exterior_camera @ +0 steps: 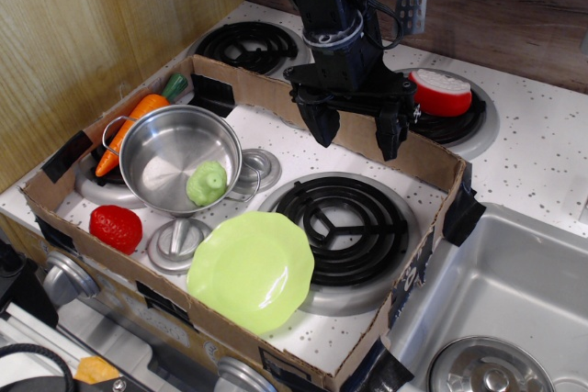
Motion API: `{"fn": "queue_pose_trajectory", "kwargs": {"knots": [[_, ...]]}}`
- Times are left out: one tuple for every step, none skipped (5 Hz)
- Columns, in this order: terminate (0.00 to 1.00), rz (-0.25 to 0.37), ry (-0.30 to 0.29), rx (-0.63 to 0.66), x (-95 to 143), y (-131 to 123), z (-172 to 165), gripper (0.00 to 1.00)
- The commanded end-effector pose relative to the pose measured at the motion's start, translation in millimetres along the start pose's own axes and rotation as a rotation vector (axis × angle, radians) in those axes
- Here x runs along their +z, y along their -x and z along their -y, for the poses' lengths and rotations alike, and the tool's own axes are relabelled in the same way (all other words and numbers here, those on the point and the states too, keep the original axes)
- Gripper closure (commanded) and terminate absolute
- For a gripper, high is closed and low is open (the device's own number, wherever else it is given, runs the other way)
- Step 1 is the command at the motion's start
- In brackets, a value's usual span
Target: Take broccoli out of pan
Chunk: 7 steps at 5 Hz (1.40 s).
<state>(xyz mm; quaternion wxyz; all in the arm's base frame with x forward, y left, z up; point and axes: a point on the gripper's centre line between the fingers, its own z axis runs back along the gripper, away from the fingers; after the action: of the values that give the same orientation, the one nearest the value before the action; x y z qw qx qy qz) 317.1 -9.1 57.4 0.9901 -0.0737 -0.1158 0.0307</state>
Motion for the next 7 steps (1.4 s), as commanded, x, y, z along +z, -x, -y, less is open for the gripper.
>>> {"fn": "queue_pose_trajectory", "kwargs": {"knots": [[0.0,0.0,0.0,0.0,0.0,0.0,0.0,0.0],[0.0,0.009,-0.005,0.201,12.1,2.0,-13.8,0.0],[0.0,0.0,-0.03,0.334,25.2,3.8,-30.2,0.0],[0.0,0.028,-0.049,0.445,36.5,11.4,-45.5,0.0],[0.0,0.044,-0.155,0.452,45.0,16.4,-69.2,0.0],[0.0,-0.01,-0.188,0.461,53.6,24.3,-82.8,0.0],[0.0,-0.02,-0.257,0.456,61.8,32.9,-92.3,0.0]]}}
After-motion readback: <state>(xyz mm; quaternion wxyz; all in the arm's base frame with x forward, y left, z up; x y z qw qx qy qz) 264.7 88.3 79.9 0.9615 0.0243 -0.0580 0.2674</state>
